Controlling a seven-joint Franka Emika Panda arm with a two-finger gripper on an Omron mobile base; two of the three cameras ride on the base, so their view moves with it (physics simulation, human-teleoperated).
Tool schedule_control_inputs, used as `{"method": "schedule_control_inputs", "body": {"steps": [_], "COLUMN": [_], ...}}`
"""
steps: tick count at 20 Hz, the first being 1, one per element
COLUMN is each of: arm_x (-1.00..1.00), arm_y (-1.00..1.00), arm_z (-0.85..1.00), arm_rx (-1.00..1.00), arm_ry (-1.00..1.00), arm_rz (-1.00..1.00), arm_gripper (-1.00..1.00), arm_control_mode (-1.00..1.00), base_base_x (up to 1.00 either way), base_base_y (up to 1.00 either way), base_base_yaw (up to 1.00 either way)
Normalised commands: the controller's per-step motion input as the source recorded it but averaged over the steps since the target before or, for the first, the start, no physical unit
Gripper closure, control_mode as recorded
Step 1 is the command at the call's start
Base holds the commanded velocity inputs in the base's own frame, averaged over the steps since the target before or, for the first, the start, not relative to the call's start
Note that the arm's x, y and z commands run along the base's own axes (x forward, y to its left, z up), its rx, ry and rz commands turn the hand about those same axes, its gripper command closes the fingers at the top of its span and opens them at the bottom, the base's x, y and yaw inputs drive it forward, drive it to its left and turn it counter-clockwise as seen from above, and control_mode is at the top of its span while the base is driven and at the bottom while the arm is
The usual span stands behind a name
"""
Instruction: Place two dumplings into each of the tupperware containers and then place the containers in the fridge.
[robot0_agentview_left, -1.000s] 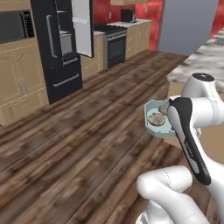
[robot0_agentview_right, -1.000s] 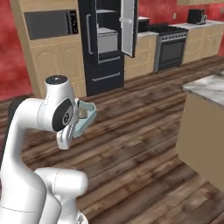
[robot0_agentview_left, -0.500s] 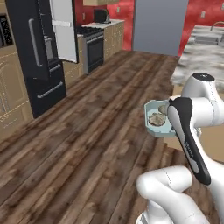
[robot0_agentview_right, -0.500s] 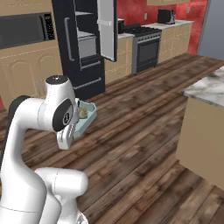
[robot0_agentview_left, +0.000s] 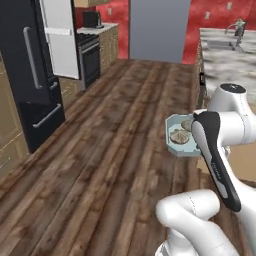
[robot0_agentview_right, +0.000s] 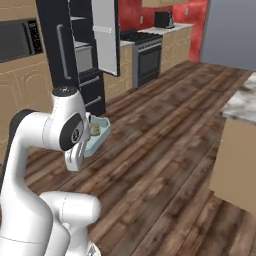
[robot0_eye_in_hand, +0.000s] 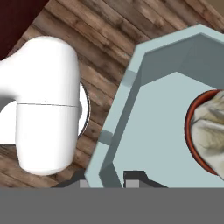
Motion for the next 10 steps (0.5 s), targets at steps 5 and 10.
{"method": "schedule_control_inputs", "body": {"steps": [5,10], "arm_x": [0.0,0.0], "arm_y": [0.0,0.0], "arm_z": [0.0,0.0], "arm_rx": [0.0,0.0], "arm_ry": [0.0,0.0], "arm_rz": [0.0,0.0], "arm_gripper": [1.0,1.0], "arm_control_mode": [1.0,1.0], "base_base_x": [1.0,1.0], "base_base_y": [0.67,0.08], "base_base_yaw": [-0.21,-0.11]}}
